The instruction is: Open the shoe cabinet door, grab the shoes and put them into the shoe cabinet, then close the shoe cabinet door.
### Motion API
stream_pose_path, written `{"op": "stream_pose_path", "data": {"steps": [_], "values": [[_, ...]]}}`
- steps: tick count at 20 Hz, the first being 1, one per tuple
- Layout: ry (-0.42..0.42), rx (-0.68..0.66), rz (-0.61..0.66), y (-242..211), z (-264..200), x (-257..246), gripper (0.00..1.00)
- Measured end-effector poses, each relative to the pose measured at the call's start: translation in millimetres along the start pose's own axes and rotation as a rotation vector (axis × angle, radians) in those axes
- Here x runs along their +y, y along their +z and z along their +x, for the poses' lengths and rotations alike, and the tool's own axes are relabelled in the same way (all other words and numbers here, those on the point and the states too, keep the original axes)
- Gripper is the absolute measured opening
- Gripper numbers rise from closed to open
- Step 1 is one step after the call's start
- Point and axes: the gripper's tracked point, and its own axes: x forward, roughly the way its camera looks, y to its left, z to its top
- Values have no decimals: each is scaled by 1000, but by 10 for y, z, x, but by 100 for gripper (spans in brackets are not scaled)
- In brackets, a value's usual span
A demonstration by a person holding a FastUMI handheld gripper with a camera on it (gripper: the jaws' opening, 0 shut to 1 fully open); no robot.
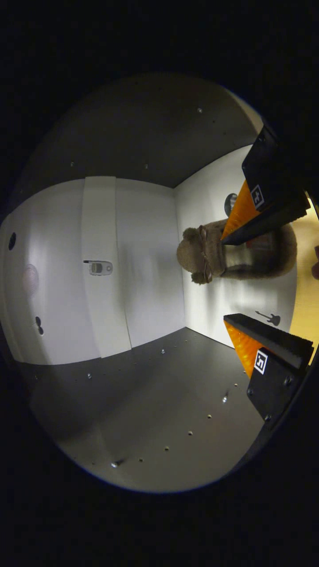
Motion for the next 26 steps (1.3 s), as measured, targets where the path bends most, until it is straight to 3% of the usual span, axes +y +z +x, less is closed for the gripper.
{"op": "stream_pose_path", "data": {"steps": [9,16,22,26], "values": [[1,-296,-38,272,-1312,8,98],[14,-381,-80,-36,-2435,9,98],[75,-420,-81,-390,-3409,52,98],[57,-447,-82,-543,-3984,-188,98]]}}
